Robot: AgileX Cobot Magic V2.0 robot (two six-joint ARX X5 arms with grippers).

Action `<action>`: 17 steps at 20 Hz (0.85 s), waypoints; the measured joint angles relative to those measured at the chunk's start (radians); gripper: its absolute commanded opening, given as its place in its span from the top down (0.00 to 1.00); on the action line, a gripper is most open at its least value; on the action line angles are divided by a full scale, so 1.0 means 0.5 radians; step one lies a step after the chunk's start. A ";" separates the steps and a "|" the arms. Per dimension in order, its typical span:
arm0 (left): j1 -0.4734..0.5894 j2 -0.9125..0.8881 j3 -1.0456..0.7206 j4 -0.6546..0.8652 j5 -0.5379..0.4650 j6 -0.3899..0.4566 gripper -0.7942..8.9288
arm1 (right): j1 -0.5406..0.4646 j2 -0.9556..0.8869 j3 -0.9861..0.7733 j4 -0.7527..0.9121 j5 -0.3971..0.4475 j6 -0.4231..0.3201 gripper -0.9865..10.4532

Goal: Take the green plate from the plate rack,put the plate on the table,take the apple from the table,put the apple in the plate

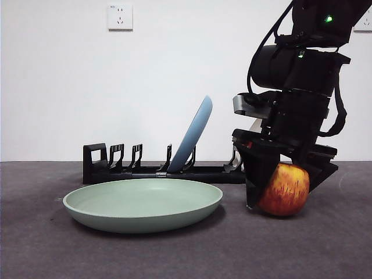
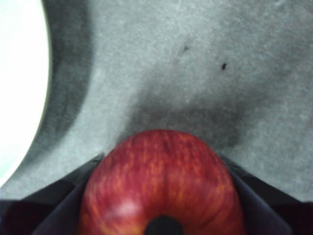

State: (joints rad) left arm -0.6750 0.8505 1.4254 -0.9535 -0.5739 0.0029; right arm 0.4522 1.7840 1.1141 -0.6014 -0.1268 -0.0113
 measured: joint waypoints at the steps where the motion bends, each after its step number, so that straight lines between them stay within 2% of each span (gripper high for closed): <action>1: 0.000 -0.001 0.000 -0.001 0.000 0.000 0.50 | 0.000 -0.003 0.000 -0.008 0.000 0.002 0.92; 6: 0.000 -0.003 0.000 -0.001 0.001 0.000 0.50 | 0.049 -0.152 0.047 -0.057 -0.002 0.065 0.92; 11: 0.000 0.021 0.000 -0.005 0.001 0.000 0.50 | 0.299 -0.182 0.488 -0.114 -0.047 0.092 0.92; 17: 0.000 0.035 0.000 -0.007 0.002 0.000 0.50 | 0.575 0.098 0.768 -0.095 -0.046 0.092 0.92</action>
State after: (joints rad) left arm -0.6750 0.8680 1.4254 -0.9569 -0.5732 0.0029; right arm 0.7395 1.8328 1.4982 -0.6491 -0.1497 0.0345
